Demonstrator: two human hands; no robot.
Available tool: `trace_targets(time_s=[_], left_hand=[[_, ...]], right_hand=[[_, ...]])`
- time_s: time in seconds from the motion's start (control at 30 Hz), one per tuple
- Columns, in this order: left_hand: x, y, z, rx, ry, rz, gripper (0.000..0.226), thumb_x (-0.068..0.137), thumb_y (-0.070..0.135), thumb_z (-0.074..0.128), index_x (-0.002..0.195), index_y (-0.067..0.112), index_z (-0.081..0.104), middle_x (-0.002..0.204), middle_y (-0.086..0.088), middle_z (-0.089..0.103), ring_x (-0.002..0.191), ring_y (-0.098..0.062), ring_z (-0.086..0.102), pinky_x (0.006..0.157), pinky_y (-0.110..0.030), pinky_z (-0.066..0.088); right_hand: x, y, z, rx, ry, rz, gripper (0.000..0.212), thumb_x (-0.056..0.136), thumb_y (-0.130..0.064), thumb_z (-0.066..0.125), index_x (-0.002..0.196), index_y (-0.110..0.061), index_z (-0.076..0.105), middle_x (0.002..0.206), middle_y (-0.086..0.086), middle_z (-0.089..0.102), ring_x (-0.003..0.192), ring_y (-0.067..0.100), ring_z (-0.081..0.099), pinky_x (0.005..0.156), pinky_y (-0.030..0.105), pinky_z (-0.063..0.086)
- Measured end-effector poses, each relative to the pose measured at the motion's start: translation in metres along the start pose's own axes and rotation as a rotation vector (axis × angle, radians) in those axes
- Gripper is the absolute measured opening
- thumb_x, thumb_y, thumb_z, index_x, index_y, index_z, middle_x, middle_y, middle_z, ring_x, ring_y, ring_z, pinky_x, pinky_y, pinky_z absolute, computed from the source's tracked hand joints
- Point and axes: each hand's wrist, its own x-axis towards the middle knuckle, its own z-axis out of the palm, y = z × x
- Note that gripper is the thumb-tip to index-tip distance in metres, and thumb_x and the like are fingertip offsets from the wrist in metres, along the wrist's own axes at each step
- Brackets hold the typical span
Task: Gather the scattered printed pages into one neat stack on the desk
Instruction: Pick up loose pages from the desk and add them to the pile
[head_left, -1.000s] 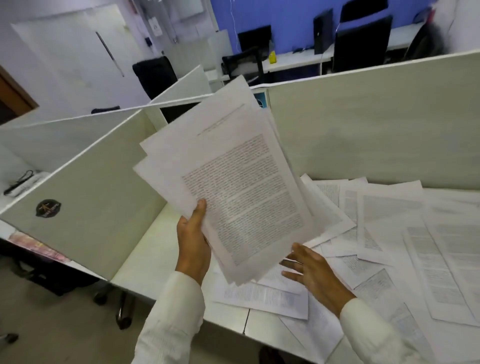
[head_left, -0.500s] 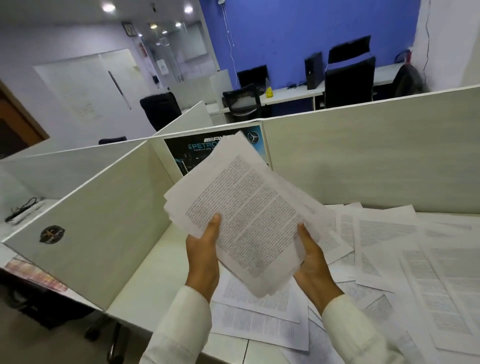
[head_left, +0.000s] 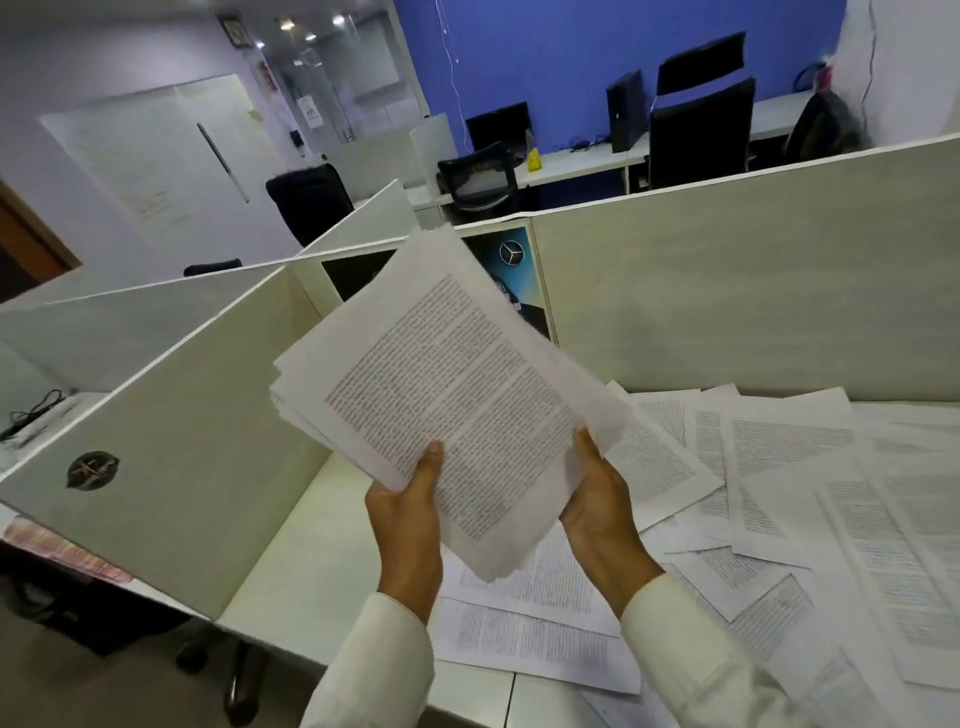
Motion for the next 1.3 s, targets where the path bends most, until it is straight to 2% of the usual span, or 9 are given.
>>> trace_targets(time_s=[0.13, 0.3, 0.53, 0.63, 0.87, 1.0, 1.17, 1.23, 1.3], left_hand=[[0.039, 0.005, -0.037, 0.105, -0.084, -0.007, 0.026, 0.083, 0.015, 0.076, 0.106, 0.023, 0.068, 0.099, 0.01, 0.074, 0.086, -0.004, 0.071, 0.07, -0.017, 0.055], [0.089, 0.004, -0.093, 0.203, -0.259, -0.171, 0.024, 0.084, 0.012, 0.072, 0.108, 0.016, 0.071, 0.104, -0.001, 0.076, 0.092, -0.019, 0.073, 0.077, -0.028, 0.058], [0.129, -0.024, -0.158, -0.025, -0.284, -0.513, 0.037, 0.097, 0.037, 0.054, 0.123, 0.014, 0.065, 0.114, -0.01, 0.072, 0.097, -0.031, 0.07, 0.076, -0.038, 0.057], [0.137, -0.039, -0.185, -0.174, -0.305, -0.71, 0.047, 0.093, 0.046, 0.057, 0.129, 0.016, 0.064, 0.122, -0.011, 0.068, 0.108, -0.034, 0.064, 0.095, -0.046, 0.049], [0.178, -0.069, -0.244, 0.061, -0.164, -0.621, 0.025, 0.093, 0.013, 0.063, 0.117, 0.008, 0.068, 0.112, -0.012, 0.073, 0.099, -0.031, 0.069, 0.089, -0.039, 0.054], [0.197, -0.091, -0.275, 0.193, -0.16, -0.64, 0.017, 0.093, 0.011, 0.066, 0.108, 0.015, 0.072, 0.11, -0.009, 0.074, 0.099, -0.03, 0.069, 0.092, -0.041, 0.053], [0.222, -0.118, -0.303, 0.354, -0.116, -0.619, 0.015, 0.096, 0.014, 0.061, 0.106, 0.023, 0.069, 0.117, -0.006, 0.07, 0.097, -0.021, 0.068, 0.089, -0.035, 0.054], [0.23, -0.123, -0.307, 0.435, -0.095, -0.612, 0.024, 0.098, 0.013, 0.057, 0.121, 0.019, 0.061, 0.123, -0.004, 0.065, 0.096, -0.016, 0.065, 0.08, -0.026, 0.051], [0.235, -0.129, -0.31, 0.549, -0.075, -0.622, 0.045, 0.097, 0.016, 0.058, 0.141, 0.014, 0.047, 0.139, -0.007, 0.054, 0.117, -0.021, 0.058, 0.092, -0.025, 0.045]], right_hand=[[0.019, -0.005, -0.005, -0.404, 0.123, -0.129, 0.054, 0.082, -0.024, 0.078, 0.128, -0.021, 0.05, 0.119, 0.005, 0.065, 0.104, 0.023, 0.067, 0.082, 0.039, 0.06], [0.03, 0.002, 0.027, -0.994, -0.206, -0.142, 0.046, 0.085, -0.028, 0.076, 0.124, -0.029, 0.053, 0.114, -0.012, 0.064, 0.101, 0.003, 0.064, 0.081, 0.018, 0.053], [0.035, 0.077, 0.072, -0.796, -0.252, 0.045, 0.024, 0.096, -0.026, 0.061, 0.12, -0.026, 0.063, 0.117, -0.005, 0.072, 0.104, 0.01, 0.07, 0.084, 0.02, 0.056], [0.039, 0.106, 0.085, -0.684, -0.217, 0.094, 0.029, 0.099, -0.03, 0.055, 0.125, -0.022, 0.062, 0.12, -0.003, 0.072, 0.108, 0.014, 0.069, 0.088, 0.024, 0.055], [0.054, 0.179, 0.097, -0.82, -0.15, 0.181, 0.026, 0.096, -0.031, 0.061, 0.122, -0.029, 0.062, 0.121, -0.005, 0.071, 0.109, 0.012, 0.067, 0.093, 0.025, 0.052], [0.056, 0.211, 0.096, -1.116, -0.315, 0.328, 0.033, 0.1, -0.009, 0.054, 0.12, -0.035, 0.051, 0.11, -0.02, 0.062, 0.096, -0.005, 0.061, 0.071, 0.007, 0.049], [0.076, 0.246, 0.098, -1.236, -0.296, 0.47, 0.027, 0.099, -0.006, 0.052, 0.121, -0.022, 0.054, 0.11, 0.001, 0.066, 0.086, 0.011, 0.067, 0.065, 0.028, 0.06], [0.089, 0.258, 0.094, -1.219, -0.231, 0.498, 0.034, 0.097, -0.009, 0.057, 0.129, -0.015, 0.048, 0.116, 0.008, 0.065, 0.091, 0.018, 0.068, 0.075, 0.034, 0.062], [0.097, 0.268, 0.086, -1.24, -0.172, 0.507, 0.042, 0.095, -0.011, 0.059, 0.133, -0.013, 0.044, 0.11, 0.009, 0.065, 0.09, 0.023, 0.068, 0.075, 0.037, 0.06]])
